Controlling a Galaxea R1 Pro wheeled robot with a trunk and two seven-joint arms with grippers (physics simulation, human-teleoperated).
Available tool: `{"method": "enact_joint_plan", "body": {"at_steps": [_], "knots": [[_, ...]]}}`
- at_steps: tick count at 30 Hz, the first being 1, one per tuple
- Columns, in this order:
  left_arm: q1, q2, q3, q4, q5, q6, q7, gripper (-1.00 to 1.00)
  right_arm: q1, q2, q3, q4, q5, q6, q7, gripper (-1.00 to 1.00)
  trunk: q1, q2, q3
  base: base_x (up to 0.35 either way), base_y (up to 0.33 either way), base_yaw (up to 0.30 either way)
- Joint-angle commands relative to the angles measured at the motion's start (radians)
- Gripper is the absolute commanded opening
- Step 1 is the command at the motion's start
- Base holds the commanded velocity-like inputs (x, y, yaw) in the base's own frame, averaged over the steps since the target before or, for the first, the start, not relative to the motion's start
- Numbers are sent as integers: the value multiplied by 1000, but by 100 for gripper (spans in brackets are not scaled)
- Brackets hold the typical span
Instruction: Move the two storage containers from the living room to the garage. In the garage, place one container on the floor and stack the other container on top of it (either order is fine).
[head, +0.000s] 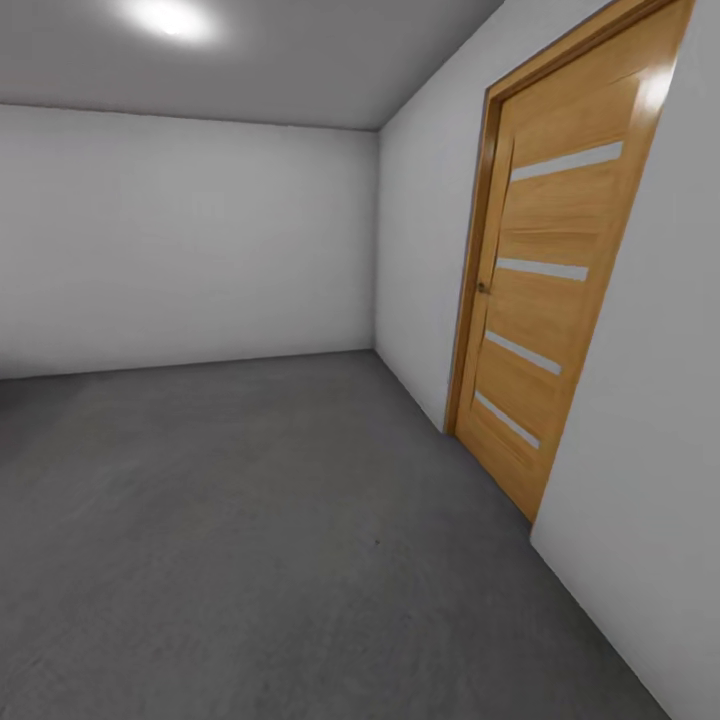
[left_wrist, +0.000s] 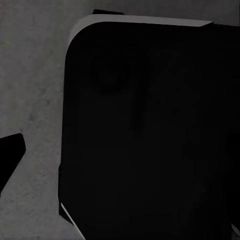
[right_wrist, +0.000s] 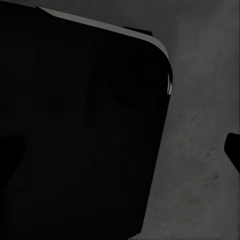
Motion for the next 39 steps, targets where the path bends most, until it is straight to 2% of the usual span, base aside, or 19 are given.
{"method": "enact_joint_plan", "body": {"at_steps": [1,39], "knots": [[0,0,0,0,10,-2,0,100,0,0,9,0,-9,-3,-3,100,1,0,-1,322,-17,0],[0,0,0,0,9,-1,0,100,0,0,10,0,-7,-3,-3,100,1,0,-1,322,-1,0]]}}
